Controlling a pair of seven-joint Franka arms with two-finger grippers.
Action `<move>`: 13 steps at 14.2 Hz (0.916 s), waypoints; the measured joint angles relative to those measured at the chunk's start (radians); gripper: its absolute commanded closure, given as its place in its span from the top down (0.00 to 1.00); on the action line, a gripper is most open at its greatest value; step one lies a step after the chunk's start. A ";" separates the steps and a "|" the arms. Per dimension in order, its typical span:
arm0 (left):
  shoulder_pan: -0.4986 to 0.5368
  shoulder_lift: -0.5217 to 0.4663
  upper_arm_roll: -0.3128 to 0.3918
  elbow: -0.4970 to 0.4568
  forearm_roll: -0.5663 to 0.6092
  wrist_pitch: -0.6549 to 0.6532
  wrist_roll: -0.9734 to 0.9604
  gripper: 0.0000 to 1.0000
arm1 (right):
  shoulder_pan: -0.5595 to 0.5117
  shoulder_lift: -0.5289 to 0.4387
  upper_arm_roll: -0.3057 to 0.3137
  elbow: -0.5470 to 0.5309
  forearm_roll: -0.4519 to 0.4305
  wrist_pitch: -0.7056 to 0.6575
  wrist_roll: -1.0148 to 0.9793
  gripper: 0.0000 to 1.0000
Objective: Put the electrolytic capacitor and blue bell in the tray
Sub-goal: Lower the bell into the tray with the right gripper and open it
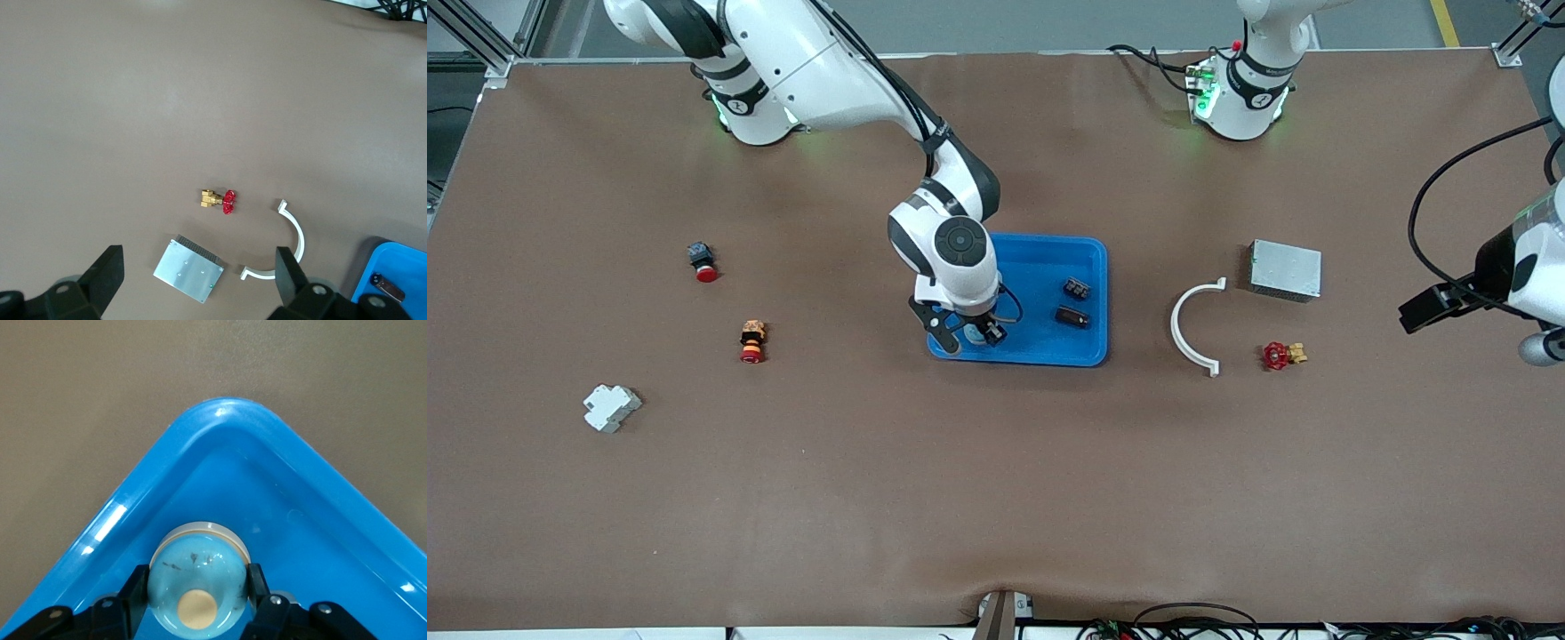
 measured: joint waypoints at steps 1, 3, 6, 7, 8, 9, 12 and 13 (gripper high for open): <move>0.007 -0.006 0.000 0.000 0.000 -0.001 0.012 1.00 | 0.000 0.002 0.000 0.000 -0.006 0.008 0.008 1.00; 0.025 -0.011 0.000 0.000 0.000 -0.001 0.045 1.00 | 0.005 0.014 0.000 0.000 -0.034 0.029 0.029 1.00; 0.033 -0.011 0.000 0.000 0.000 -0.001 0.062 1.00 | 0.016 0.021 0.000 0.005 -0.058 0.031 0.039 1.00; 0.033 -0.011 -0.001 0.000 0.000 -0.001 0.064 1.00 | 0.018 0.021 0.000 0.011 -0.064 0.023 0.039 1.00; 0.033 -0.013 -0.001 0.000 0.000 -0.001 0.067 1.00 | 0.018 0.021 0.000 0.022 -0.067 0.001 0.039 1.00; 0.033 -0.017 -0.001 0.001 -0.002 -0.001 0.075 1.00 | 0.018 0.021 0.000 0.040 -0.072 -0.034 0.038 1.00; 0.010 -0.051 0.031 0.002 -0.014 -0.001 0.153 1.00 | 0.018 0.020 0.000 0.097 -0.080 -0.139 0.020 1.00; -0.031 -0.068 0.081 0.002 -0.020 -0.002 0.183 1.00 | 0.018 0.018 -0.001 0.110 -0.080 -0.156 0.015 1.00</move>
